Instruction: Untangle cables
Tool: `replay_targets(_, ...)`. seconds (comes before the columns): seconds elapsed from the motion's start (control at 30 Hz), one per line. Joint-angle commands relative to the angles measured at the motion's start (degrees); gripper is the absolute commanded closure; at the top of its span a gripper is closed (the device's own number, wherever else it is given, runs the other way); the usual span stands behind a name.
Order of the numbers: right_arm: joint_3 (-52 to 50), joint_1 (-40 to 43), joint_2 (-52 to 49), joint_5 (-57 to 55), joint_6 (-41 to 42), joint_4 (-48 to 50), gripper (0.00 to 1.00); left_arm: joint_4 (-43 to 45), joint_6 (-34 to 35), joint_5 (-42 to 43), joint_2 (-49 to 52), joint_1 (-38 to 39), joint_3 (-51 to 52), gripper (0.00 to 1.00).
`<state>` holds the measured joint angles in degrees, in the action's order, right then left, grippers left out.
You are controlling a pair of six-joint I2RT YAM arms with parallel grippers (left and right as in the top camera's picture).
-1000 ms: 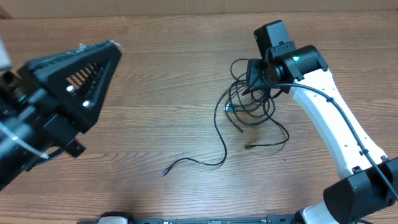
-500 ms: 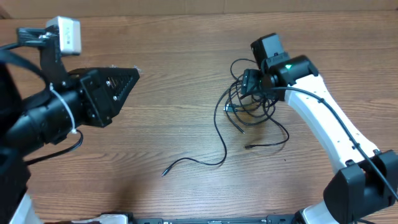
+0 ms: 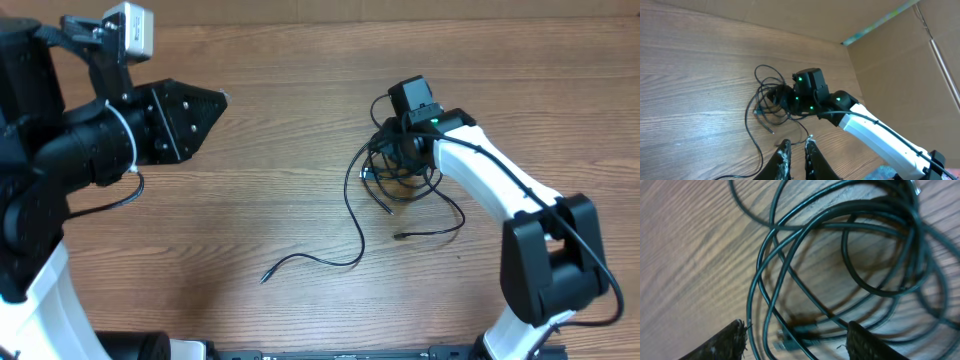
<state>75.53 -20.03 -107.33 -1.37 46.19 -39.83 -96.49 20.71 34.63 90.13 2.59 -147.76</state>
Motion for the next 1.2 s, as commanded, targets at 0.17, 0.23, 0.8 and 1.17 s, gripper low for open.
replay_targets(0.17,-0.3,-0.2,-5.6,0.2,12.6,5.6,0.39,0.5,-4.1,-0.8,0.9,3.4,-0.1,0.9)
replay_targets(0.23,-0.3,-0.2,-6.9,0.2,12.6,7.1,0.39,0.7,-4.0,-1.5,0.9,4.2,-0.1,0.9)
replay_targets(0.8,4.5,-0.2,-6.3,25.9,-14.0,20.2,0.96,-0.3,-4.0,-10.4,1.1,6.4,-0.1,0.91)
replay_targets(1.17,8.9,-4.2,7.8,30.6,-29.0,7.6,0.96,-0.3,-4.0,-12.7,1.5,6.4,1.8,0.74)
